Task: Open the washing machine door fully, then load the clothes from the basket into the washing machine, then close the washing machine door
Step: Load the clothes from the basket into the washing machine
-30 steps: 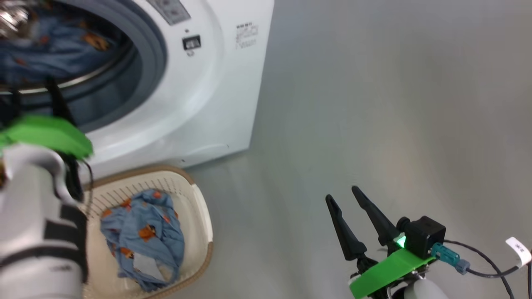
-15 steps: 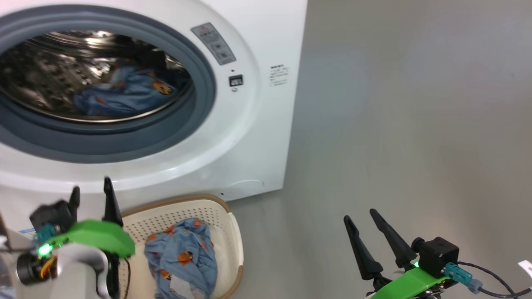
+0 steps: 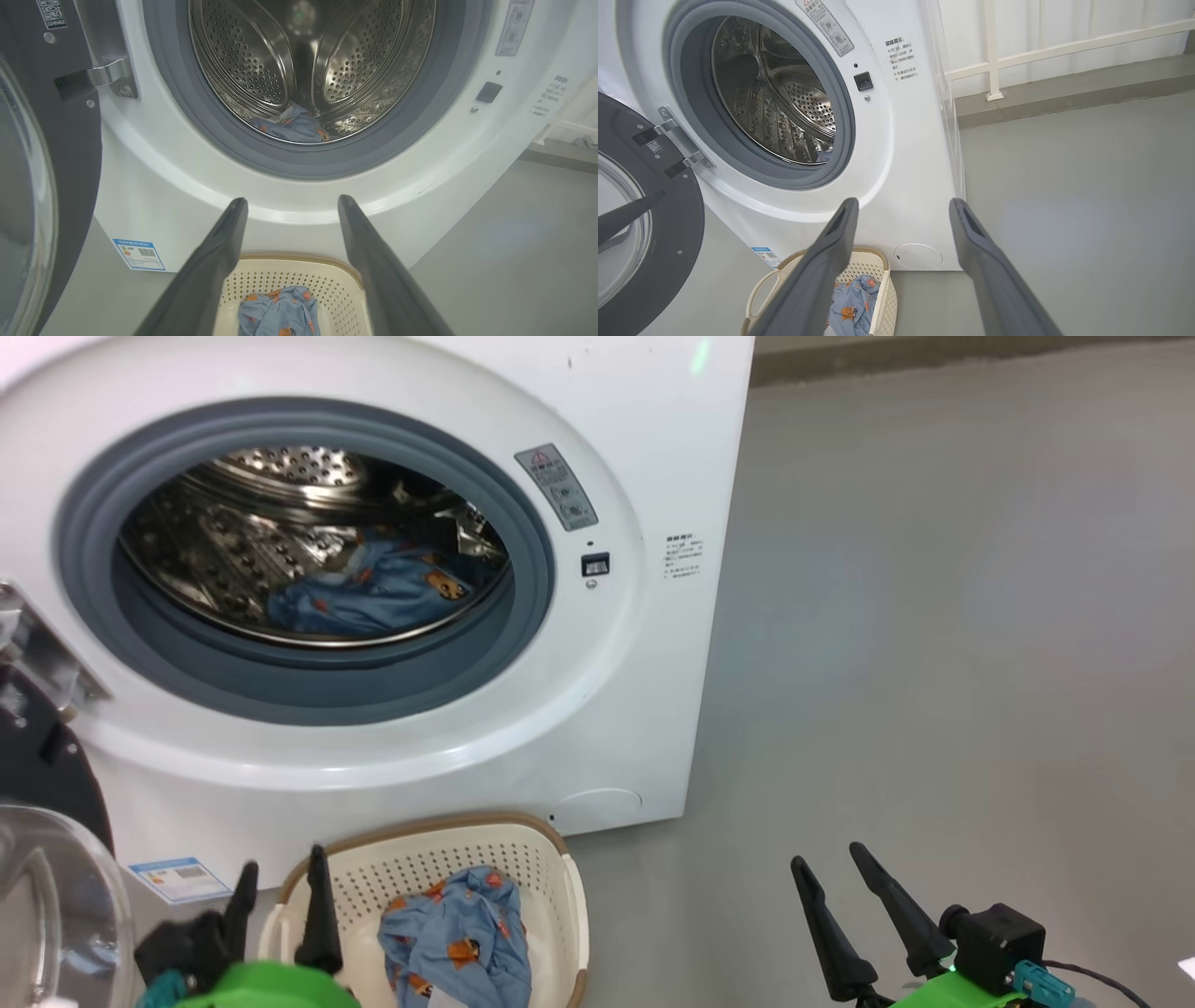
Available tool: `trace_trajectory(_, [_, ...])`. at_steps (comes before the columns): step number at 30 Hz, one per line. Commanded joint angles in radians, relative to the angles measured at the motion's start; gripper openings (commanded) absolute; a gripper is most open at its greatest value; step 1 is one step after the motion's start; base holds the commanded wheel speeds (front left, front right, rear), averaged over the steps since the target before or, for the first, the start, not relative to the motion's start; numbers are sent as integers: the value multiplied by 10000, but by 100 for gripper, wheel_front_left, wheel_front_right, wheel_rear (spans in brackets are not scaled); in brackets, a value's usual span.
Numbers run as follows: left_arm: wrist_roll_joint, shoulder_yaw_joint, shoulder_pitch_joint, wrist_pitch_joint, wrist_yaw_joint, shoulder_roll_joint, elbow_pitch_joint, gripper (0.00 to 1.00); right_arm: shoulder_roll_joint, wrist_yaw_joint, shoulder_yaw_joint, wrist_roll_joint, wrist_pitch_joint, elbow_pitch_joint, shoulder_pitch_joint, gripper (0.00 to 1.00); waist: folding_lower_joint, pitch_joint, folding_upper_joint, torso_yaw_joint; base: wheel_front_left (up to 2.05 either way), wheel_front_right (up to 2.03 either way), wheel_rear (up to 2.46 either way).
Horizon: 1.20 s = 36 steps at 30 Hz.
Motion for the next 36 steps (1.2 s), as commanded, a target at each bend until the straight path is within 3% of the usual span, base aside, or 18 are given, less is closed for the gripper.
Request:
trace_trajectory(1, [-83,214,267,-64,162,221,-584,100,-92,16,202,-57,-49,-261,33,100,1,-221,0,108,0,0,0])
trace_trajectory(16, [-687,574,2708,-64,845,220,-3040,100,-222,16,-8,-122,-49,-387,385,100,1,-629,0,158,0,0,0])
trace_trajectory(36, [-689,571,3979,-64,805,220,-3912,100,-339,16,-219,-159,-49,-486,720,100,1,-967,0,135,0,0,0])
